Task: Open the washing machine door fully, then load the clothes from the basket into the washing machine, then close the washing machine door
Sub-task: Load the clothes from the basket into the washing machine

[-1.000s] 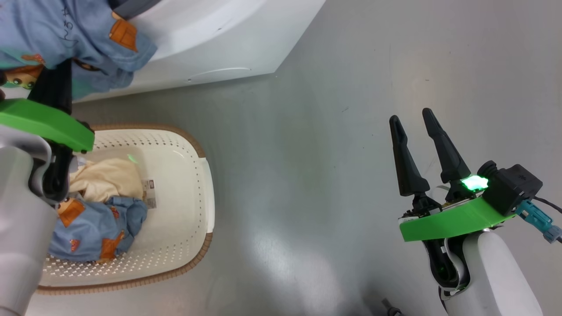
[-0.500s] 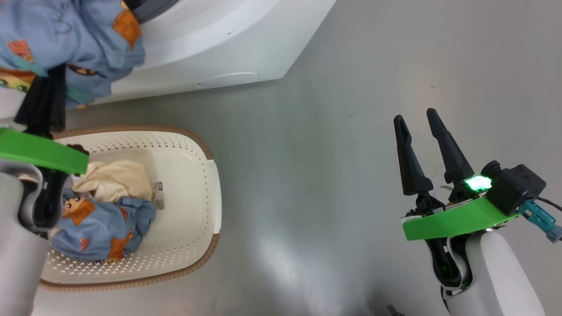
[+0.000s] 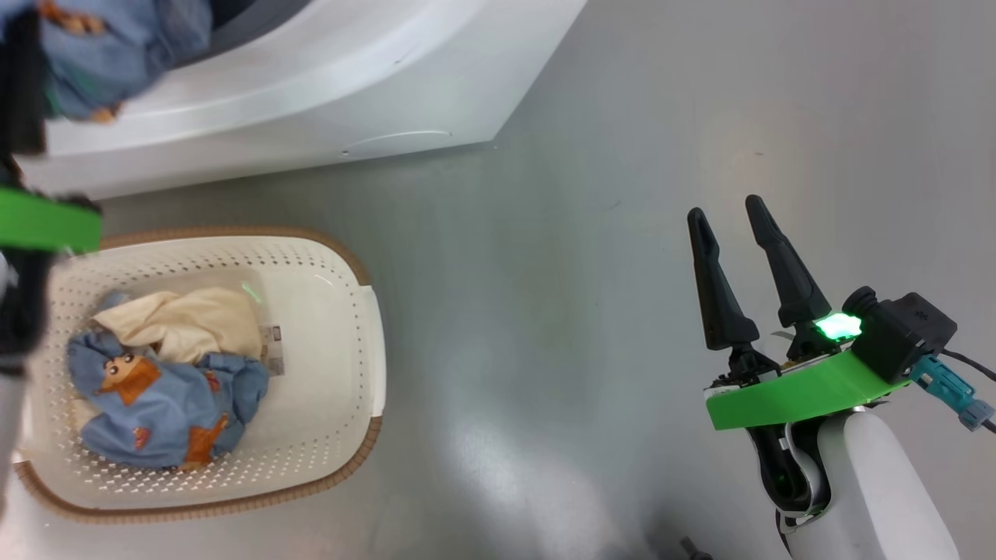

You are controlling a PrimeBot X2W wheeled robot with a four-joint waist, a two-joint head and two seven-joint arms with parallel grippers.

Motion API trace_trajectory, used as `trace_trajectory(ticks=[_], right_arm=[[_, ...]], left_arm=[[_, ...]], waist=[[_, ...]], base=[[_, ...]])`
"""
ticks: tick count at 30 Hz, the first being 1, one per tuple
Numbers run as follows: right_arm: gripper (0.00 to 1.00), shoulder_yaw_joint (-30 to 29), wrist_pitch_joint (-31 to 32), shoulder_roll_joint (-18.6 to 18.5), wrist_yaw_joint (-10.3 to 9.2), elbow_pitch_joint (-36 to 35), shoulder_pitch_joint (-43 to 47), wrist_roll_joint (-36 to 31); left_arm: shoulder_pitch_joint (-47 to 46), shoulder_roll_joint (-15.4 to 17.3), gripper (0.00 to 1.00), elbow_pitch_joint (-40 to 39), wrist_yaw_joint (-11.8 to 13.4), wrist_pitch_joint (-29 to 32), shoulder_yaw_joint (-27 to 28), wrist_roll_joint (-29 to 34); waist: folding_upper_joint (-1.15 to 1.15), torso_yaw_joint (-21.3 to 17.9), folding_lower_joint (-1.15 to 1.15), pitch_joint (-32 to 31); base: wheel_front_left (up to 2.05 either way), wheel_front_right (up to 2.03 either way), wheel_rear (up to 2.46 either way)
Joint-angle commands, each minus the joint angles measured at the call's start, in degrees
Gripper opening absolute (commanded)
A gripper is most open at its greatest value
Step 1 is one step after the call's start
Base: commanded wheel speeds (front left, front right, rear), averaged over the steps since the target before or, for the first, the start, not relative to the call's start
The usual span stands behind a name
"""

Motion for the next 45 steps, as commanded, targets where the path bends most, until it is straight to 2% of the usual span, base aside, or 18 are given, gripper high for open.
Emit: trace_trajectory(ticks=[1,9,18,27,28,29,37,45], right_arm=[[1.0,1.3,-0.27,0.12,0.09,-1.26,0.37,0.78],[1.0,2.2,-0.27,0.12,0.09,-1.89,0.08,2.13],[1.0,3.17,-0.27,0.12,0.09,-2.76,0.91,3.87],[1.0,3.42,-0.27,0.12,0.09,-3.57,1.16,4.16],[1.0,3.46,-0.27,0.12,0.09,-3.6,1.19,4.15],[1.0,3.46,-0.27,0.12,0.09,-3.62,1.23,4.13],[1.0,3.25,-0.27,0.12,0.09,-2.88,0.85,3.44],[1.0,2.69,-0.27,0.12,0.09,-1.97,0.21,2.09]], left_arm=[[-3.51,3.31,0.0,-0.44,0.36,0.9,1.57,0.97],[-16.67,3.97,0.0,9.56,-0.08,4.06,-2.06,5.26],[-29.83,4.54,0.0,22.91,-0.55,2.68,-5.01,8.55],[-37.89,4.44,0.0,32.88,-0.67,1.8,-6.76,9.79],[-38.6,4.42,0.42,34.01,-0.68,1.83,-6.97,9.87],[-39.22,4.34,1.0,35.13,-0.68,1.97,-7.23,9.96],[-39.7,1.67,1.0,39.96,-0.74,1.34,-9.75,8.46],[-34.54,0.67,1.0,37.88,-0.75,-1.01,-13.23,3.91]], waist=[[0.0,-0.63,0.0,0.54],[0.0,-3.51,0.0,2.89],[0.0,-7.07,0.0,5.35],[0.0,-8.13,0.0,6.86],[0.0,-8.17,0.0,6.91],[0.0,-8.17,0.0,6.92],[0.0,-6.72,0.0,5.36],[0.0,-3.91,0.0,3.02]], base=[[0.0,0.0,0.0],[0.0,0.0,0.0],[0.0,0.0,0.0],[0.0,0.0,0.0],[0.0,0.0,0.0],[0.0,0.0,0.0],[0.0,0.0,0.0],[0.0,0.0,0.0]])
